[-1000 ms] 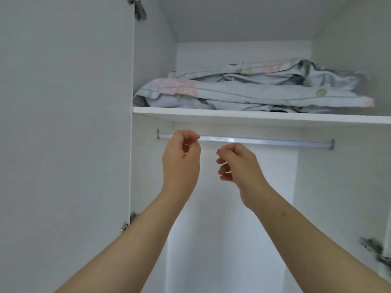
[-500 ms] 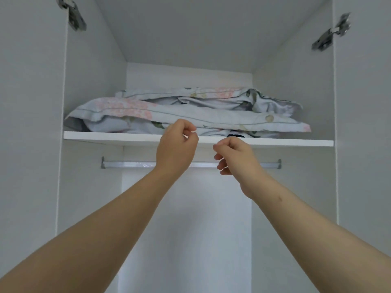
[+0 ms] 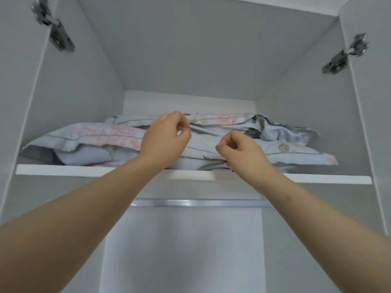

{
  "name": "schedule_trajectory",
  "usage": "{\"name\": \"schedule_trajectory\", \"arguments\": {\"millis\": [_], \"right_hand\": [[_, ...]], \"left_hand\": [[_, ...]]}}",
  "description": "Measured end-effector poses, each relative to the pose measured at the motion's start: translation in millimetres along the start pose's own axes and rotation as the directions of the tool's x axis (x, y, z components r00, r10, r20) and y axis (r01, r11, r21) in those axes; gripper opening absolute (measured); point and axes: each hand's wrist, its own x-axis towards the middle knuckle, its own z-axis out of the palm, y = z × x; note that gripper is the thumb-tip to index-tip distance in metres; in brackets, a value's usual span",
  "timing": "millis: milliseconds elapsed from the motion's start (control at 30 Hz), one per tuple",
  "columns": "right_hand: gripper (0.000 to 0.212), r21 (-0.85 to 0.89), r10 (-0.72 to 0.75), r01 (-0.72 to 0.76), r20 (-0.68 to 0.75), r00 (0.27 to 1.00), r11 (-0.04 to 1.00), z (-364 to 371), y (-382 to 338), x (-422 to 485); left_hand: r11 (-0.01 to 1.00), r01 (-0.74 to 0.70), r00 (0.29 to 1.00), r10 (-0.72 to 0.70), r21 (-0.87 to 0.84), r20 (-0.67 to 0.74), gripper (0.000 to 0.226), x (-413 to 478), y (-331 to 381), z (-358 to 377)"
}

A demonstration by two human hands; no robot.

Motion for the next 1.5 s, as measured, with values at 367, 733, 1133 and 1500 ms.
{"name": "schedule_trajectory", "arguments": {"millis": [367,733,1133,1500], "right_hand": [[0.006,-0.346,-0.257,0.236,-0.018,0.966,0.908,-28,77,84],[0.005,-0.534,-0.300,0.294,0.078,0.951,0.793,-5,96,161],[0.015,-0.582,-0.070,0.170,0.191,0.979,0.796,28,120,216],[0.022,-0.483,-0.088,0.190,0.226,0.970,0.855,23,122,211]], "left_hand": [[0.922,0.073,0.965,-0.162,0.381,0.208,0.050,52,-26,87],[0.924,-0.013,0.956,-0.101,0.381,0.276,0.047,104,-57,100],[0.660,-0.349,0.872,-0.032,0.665,0.489,0.085,173,-103,147],[0.676,-0.218,0.869,-0.194,0.704,0.455,0.034,182,-104,148]]}}
